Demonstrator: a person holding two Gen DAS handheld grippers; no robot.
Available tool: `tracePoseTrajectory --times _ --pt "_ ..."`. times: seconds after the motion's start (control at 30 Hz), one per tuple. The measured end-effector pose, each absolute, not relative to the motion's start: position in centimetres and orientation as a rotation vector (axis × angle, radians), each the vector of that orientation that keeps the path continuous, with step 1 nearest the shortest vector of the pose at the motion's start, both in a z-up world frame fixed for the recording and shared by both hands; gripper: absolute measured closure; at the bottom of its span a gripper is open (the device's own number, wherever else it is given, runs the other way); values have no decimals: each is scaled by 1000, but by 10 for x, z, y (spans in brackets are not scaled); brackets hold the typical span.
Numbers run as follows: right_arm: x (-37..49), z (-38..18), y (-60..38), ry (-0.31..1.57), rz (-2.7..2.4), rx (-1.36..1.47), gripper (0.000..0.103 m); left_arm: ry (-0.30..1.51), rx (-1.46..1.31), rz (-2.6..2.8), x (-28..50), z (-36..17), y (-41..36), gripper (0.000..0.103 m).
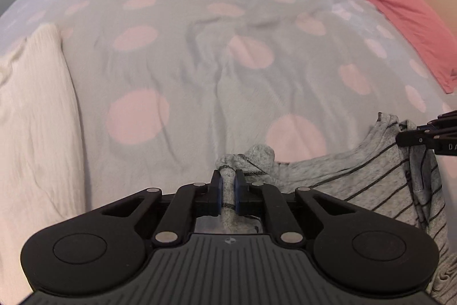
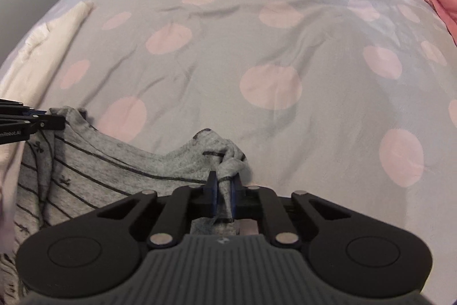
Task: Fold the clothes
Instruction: 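Grasp the shirt sleeve end with the right tool while the left tool grasps it, then lay the gripped sleeve along the folded shirt with both tools and release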
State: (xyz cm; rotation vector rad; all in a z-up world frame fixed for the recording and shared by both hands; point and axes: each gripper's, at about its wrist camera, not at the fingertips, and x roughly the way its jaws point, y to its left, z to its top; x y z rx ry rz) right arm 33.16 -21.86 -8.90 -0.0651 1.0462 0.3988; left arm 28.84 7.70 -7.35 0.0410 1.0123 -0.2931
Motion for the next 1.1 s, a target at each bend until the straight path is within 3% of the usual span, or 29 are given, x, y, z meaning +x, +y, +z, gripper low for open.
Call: tracePoseTrajectory --times 0.2,0.63,0.83,1.1 --pt "300 -40 -240 953 466 -49 94 888 8 -374 254 -18 90 98" --pt "150 50 -292 677 737 -123 94 632 75 -614 100 67 106 98" --pt "88 40 -303 634 845 -241 94 669 158 -744 41 51 104 98" --pt "37 -13 -297 755 990 -425 94 882 301 -865 -3 -9 85 98"
